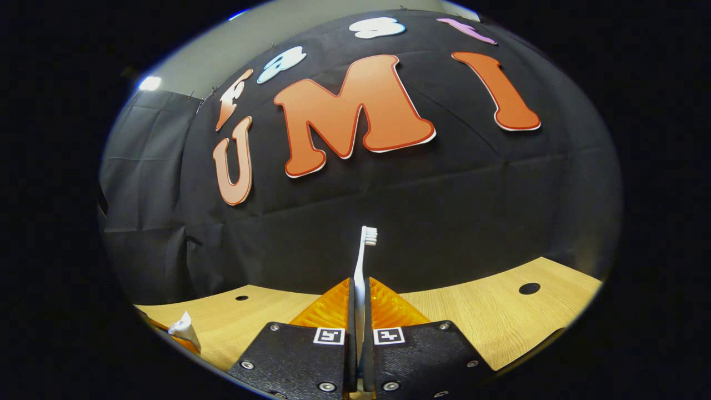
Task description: Put the toothbrush and toothpaste on the desktop into the cup, then pick up the cup and place it on the coaster on the desktop.
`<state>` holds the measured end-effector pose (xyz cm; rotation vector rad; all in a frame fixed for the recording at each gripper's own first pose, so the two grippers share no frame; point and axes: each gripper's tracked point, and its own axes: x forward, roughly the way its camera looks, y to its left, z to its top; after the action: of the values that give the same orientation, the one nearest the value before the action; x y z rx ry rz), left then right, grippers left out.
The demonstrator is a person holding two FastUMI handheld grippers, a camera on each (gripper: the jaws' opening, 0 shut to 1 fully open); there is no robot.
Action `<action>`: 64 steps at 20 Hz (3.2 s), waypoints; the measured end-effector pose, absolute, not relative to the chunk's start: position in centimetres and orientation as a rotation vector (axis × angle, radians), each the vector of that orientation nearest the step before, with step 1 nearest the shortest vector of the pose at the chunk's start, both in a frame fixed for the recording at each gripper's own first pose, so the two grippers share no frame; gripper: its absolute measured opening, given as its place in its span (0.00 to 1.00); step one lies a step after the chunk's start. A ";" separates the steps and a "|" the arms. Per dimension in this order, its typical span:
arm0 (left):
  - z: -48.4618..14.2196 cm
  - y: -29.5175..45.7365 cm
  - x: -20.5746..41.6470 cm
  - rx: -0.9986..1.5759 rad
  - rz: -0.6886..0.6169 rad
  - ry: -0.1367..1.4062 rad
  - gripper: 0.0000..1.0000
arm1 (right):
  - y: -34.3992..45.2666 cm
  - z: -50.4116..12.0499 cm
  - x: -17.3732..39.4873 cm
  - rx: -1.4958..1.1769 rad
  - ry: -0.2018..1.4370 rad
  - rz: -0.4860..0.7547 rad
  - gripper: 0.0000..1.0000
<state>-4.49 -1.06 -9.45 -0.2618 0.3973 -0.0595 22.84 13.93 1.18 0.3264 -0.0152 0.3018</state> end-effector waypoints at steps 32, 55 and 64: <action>-8.3 -2.8 3.6 -0.293 -0.033 0.327 0.12 | 12.1 2.1 20.3 0.303 -0.167 0.257 0.07; -1.6 -5.8 8.5 -0.317 -0.100 0.039 0.12 | 11.5 -2.4 15.2 0.119 0.034 0.340 0.47; 0.6 -8.3 11.8 -0.352 -0.156 -0.082 0.12 | 9.1 -4.1 12.3 0.107 0.081 0.336 0.74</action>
<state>11.84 -8.30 0.59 -0.3517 -0.0823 -0.1563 12.34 9.10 -4.08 0.1066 0.0807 0.3358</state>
